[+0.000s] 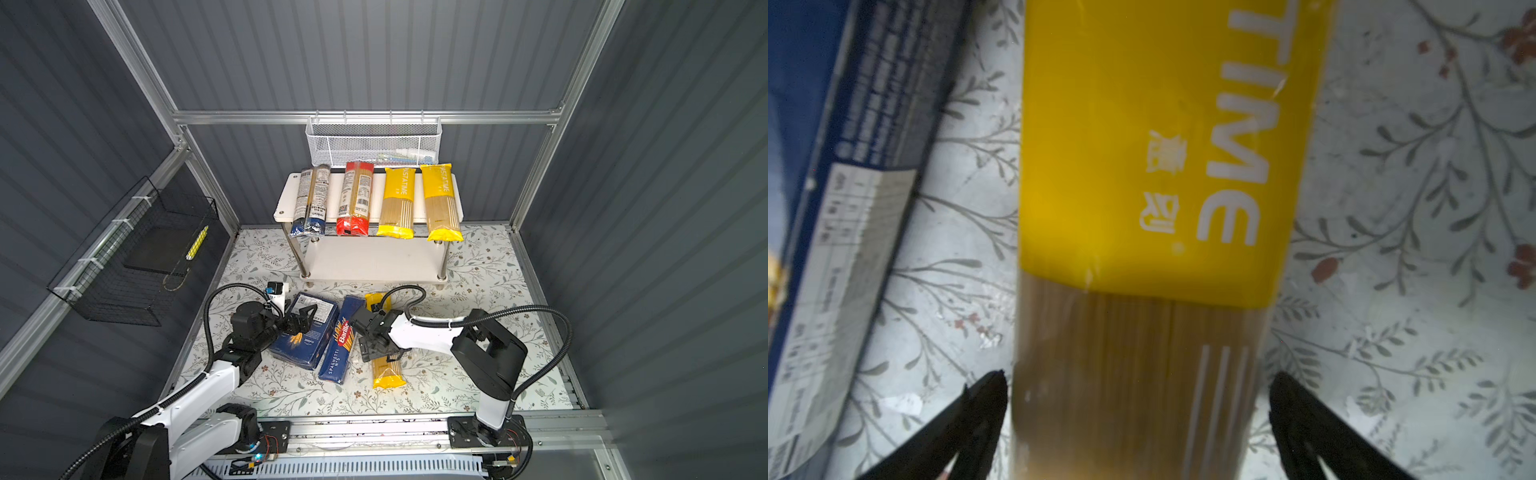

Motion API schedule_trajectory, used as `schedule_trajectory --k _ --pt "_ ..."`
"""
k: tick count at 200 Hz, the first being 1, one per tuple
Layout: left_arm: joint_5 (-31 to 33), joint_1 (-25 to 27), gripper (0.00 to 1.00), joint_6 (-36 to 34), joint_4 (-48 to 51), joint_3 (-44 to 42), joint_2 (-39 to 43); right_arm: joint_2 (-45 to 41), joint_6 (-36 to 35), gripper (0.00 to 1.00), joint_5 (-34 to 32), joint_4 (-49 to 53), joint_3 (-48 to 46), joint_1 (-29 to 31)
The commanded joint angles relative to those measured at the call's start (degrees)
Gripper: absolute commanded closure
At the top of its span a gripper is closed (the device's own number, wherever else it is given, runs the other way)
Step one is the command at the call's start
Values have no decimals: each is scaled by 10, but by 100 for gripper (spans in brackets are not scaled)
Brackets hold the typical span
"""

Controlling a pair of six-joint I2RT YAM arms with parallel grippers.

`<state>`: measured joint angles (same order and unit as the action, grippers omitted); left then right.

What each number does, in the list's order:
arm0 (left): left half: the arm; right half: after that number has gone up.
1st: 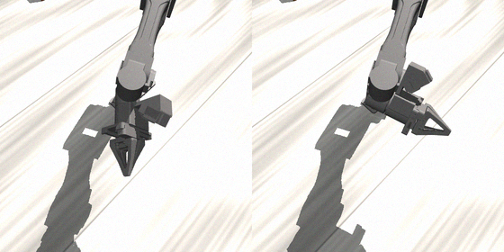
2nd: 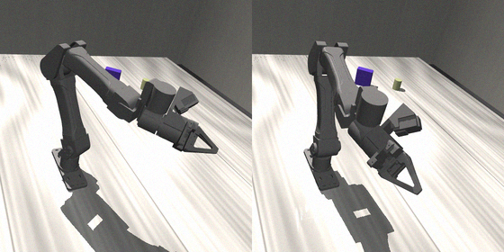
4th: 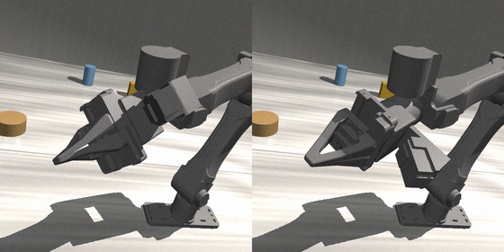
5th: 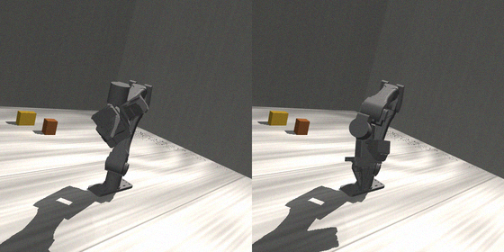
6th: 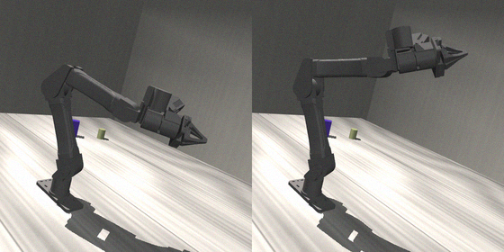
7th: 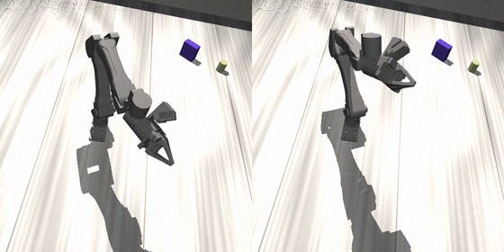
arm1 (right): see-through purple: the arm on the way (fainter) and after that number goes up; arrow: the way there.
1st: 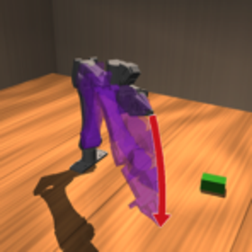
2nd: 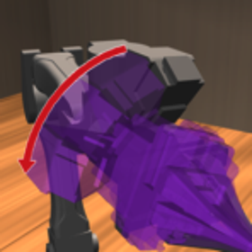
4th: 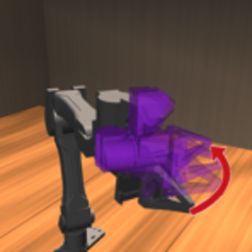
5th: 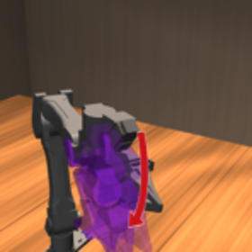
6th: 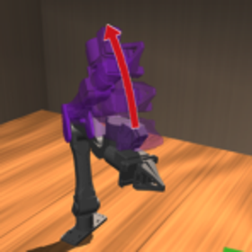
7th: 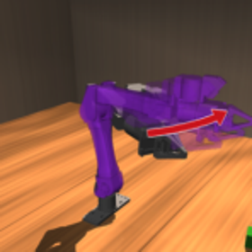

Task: Place and organize the pasta boxes and bags onto the shelf
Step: 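Close the right gripper on the yellow Pastatime bag and lift slightly, then carry the yellow Pastatime bag with the right gripper toward the shelf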

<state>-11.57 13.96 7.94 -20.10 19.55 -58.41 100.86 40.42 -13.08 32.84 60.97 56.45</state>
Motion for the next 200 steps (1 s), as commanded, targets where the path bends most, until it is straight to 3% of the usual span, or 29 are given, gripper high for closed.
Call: schedule_trajectory --k 1,50,100,200 --pt "-8 2 1 -8 9 15 -1 5 13 1 -33 35 3 -3" --pt "-9 1 1 -8 10 16 -2 26 12 1 2 -13 -21 -3" --pt "-9 1 1 -8 10 16 -2 27 18 1 -3 -10 -22 -4" --pt "-9 2 1 -8 10 17 -2 -19 19 30 19 -64 -65 -13"
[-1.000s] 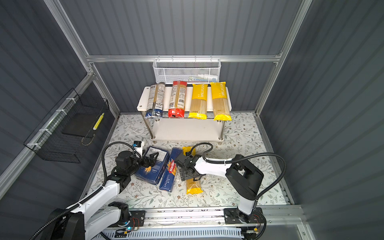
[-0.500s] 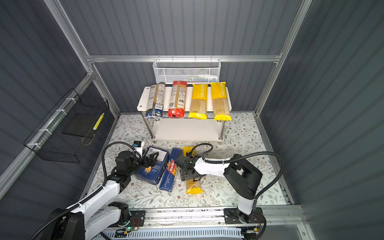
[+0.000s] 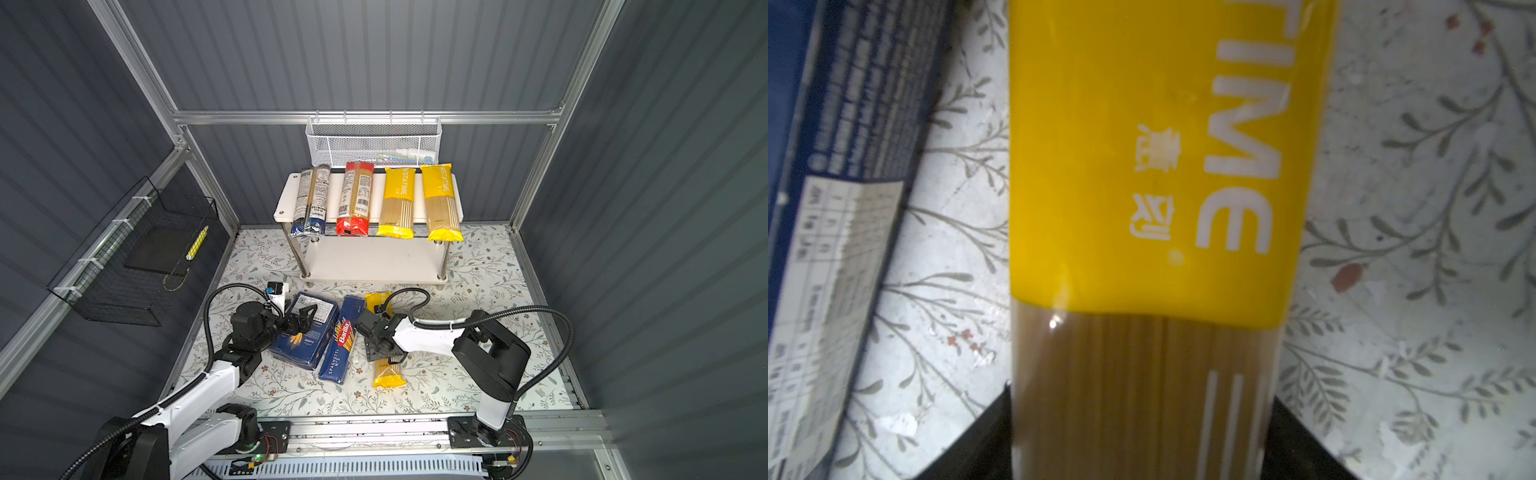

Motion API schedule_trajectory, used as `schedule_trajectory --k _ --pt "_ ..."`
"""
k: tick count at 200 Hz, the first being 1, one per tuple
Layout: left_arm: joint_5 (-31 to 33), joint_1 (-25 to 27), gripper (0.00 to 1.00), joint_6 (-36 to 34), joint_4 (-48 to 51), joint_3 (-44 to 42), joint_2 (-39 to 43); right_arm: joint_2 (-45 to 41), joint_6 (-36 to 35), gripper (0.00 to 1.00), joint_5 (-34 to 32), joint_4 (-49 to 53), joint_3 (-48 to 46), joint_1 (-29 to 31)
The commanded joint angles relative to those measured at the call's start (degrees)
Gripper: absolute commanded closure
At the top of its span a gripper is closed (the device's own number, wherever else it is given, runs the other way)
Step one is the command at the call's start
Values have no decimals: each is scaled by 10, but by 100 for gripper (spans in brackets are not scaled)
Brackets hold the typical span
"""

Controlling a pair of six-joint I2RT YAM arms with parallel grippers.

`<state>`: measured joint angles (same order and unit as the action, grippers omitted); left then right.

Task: Place and organize the pasta boxes and bags onto the shelf
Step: 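Carry the yellow Pastatime bag with the right gripper toward the shelf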

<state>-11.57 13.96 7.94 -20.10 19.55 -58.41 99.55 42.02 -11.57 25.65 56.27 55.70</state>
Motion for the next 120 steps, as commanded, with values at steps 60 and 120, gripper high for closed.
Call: schedule_trajectory --k 60,120 --pt "-7 1 1 -8 10 17 -4 -32 0 50 4 -8 -31 -12" --pt "-7 2 1 -8 10 17 -3 -62 -4 59 -1 -4 -30 -14"
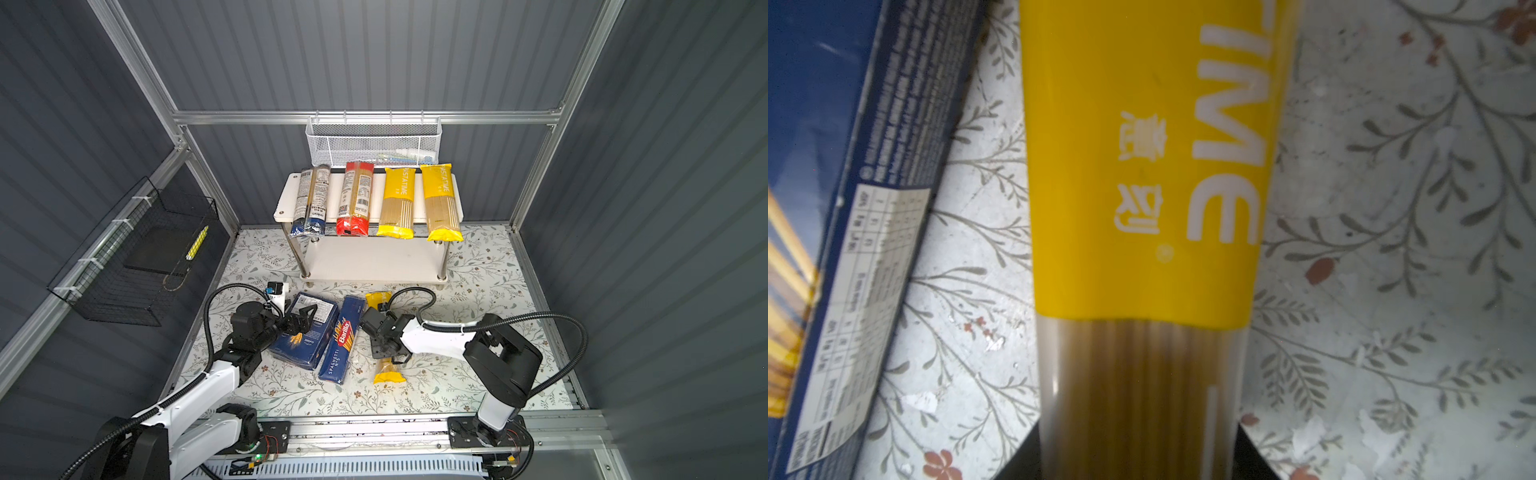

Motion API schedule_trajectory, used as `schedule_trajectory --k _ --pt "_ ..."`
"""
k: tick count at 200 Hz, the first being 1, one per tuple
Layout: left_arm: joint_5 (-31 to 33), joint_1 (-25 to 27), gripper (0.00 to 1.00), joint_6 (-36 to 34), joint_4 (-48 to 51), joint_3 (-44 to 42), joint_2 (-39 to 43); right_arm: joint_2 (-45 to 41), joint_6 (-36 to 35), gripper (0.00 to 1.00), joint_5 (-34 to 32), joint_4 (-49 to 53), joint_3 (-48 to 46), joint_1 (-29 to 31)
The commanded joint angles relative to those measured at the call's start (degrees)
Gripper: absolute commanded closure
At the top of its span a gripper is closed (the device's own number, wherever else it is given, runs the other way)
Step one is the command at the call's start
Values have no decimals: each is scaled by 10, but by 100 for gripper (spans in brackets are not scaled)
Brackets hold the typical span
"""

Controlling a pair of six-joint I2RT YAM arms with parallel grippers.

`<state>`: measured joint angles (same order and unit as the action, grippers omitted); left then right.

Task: Place and organize the pasta boxes and bags onto the shelf
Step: 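Carry the yellow Pastatime bag with the right gripper toward the shelf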

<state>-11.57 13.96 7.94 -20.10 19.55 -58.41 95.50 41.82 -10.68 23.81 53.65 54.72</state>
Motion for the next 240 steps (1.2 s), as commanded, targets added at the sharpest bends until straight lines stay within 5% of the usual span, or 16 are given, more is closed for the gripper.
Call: schedule_trajectory --k 1,37,123,240 --pt "-7 2 1 -8 10 17 -3 -23 -2 59 -10 16 -3 -4" --pt "-8 2 1 -8 10 17 -4 -57 -4 68 -14 15 -7 -7" --pt "-8 2 1 -8 10 18 -5 -165 -16 72 -22 15 -12 -32" --pt "-8 1 1 -8 10 17 -2 -220 -116 72 -22 23 17 -163"
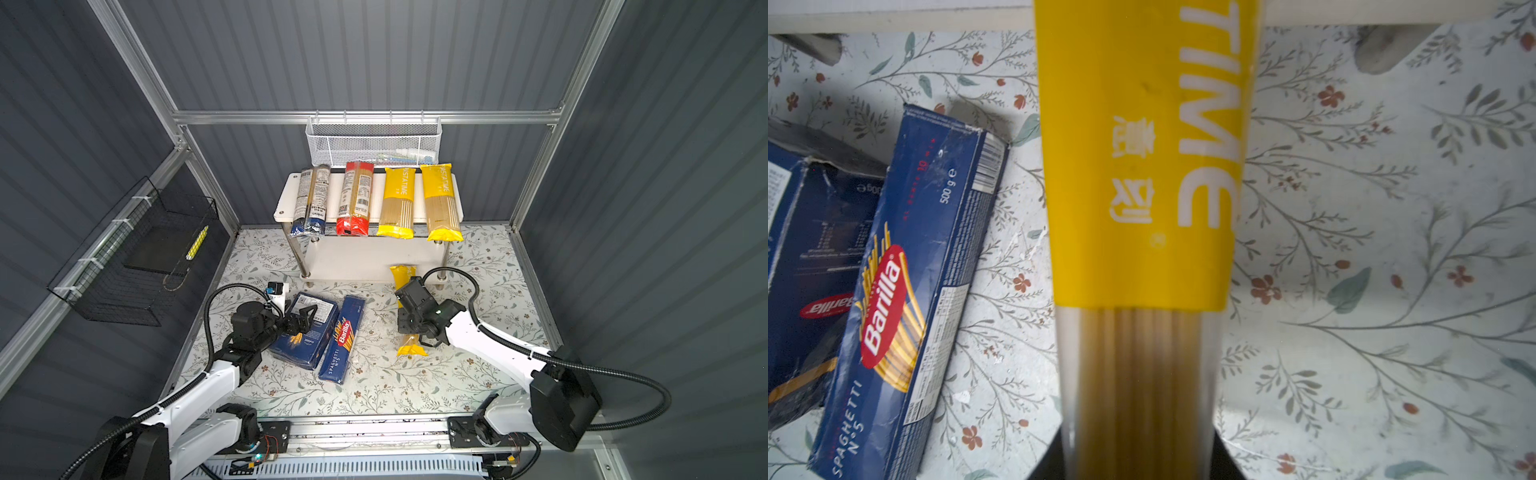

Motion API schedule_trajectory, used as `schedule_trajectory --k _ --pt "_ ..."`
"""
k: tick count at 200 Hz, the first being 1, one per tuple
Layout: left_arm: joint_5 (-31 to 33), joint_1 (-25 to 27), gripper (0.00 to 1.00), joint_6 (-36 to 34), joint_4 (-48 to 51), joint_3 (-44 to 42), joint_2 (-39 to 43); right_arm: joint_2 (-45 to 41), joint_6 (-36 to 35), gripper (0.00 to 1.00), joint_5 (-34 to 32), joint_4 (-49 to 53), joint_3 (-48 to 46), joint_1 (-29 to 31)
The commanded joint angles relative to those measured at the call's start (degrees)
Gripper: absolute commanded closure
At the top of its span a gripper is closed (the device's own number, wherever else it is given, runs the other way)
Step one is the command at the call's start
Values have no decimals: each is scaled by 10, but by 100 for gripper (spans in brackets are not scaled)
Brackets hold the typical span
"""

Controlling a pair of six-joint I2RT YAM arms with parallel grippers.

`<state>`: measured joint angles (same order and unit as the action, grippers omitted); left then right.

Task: Place and organize the pasta boxes and bags onto the shelf

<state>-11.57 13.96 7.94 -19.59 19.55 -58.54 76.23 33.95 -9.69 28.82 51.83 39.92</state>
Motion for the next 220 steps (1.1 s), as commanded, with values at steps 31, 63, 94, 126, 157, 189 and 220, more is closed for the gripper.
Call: schedule_trajectory --k 31,63,94,126,157,189,220 --pt "-8 2 1 -7 5 18 -3 -33 -49 71 -29 -35 36 -36" --pt "-8 2 1 -8 5 17 -2 -29 -65 71 -26 -42 46 -58" --pt "-7 2 1 -7 5 18 -3 -11 -82 70 -29 -49 66 -80" --pt "-8 1 1 -8 5 18 -3 9 -88 70 -19 -62 80 -100" --pt "-8 2 1 -8 5 19 -3 26 -88 70 -24 -95 88 -112" --pt "-7 2 1 -7 5 18 -4 49 -83 68 -46 -107 98 -122" --pt "-8 2 1 -7 7 19 -4 76 -88 66 -50 -120 114 -131"
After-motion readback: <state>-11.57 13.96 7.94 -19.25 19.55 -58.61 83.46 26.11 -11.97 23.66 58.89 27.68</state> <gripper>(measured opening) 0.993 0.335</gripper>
